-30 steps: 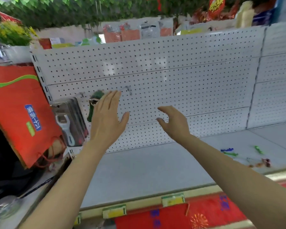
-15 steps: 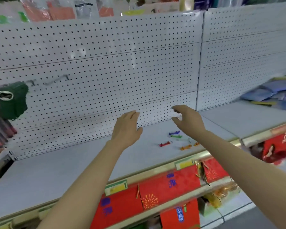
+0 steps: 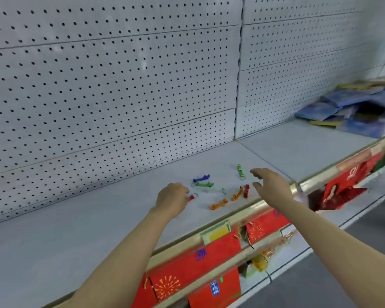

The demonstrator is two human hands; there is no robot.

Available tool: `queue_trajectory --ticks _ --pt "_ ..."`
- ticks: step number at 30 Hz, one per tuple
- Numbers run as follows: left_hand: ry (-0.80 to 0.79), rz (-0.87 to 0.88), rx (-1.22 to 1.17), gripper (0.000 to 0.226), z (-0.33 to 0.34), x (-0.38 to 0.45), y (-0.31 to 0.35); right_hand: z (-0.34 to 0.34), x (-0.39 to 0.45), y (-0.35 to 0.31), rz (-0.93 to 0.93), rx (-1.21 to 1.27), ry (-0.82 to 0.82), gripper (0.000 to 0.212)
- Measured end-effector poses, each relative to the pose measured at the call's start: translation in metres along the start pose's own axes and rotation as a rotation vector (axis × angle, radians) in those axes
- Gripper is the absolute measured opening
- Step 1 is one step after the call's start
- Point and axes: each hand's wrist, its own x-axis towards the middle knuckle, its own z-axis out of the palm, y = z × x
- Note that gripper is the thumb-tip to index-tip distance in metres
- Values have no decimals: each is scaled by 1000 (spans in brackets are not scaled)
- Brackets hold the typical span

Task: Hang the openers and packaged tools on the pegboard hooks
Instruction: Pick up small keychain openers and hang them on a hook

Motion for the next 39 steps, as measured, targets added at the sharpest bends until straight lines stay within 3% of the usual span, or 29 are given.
queue_trajectory --ticks 7,12,17,21,24,27,31,35,37,39 --pt "80 -35 -26 30 45 27 1 32 21 48 76 -12 -95 33" --pt "179 -38 -26 36 57 28 -1 40 53 53 13 -50 -174 30" --pt "191 -53 -98 21 63 31 3 39 98 63 -282 -204 -284 30" --pt "218 -5 105 15 63 35 5 44 127 66 -525 -295 -366 18" --pt "170 27 243 18 63 34 7 55 145 70 -793 -371 -291 13" --pt "244 -1 248 25 65 33 11 64 153 72 -933 -403 -253 15" --pt "551 -250 -127 12 58 22 31 71 146 65 -793 -160 -78 12" --pt "650 -547 -747 9 32 10 40 69 130 43 -380 278 -44 8" --pt "683 -603 -1061 11 15 1 42 65 126 25 -246 484 -58 6" --pt "727 -607 -1231 13 -2 -8 42 57 122 3 -185 647 -67 5"
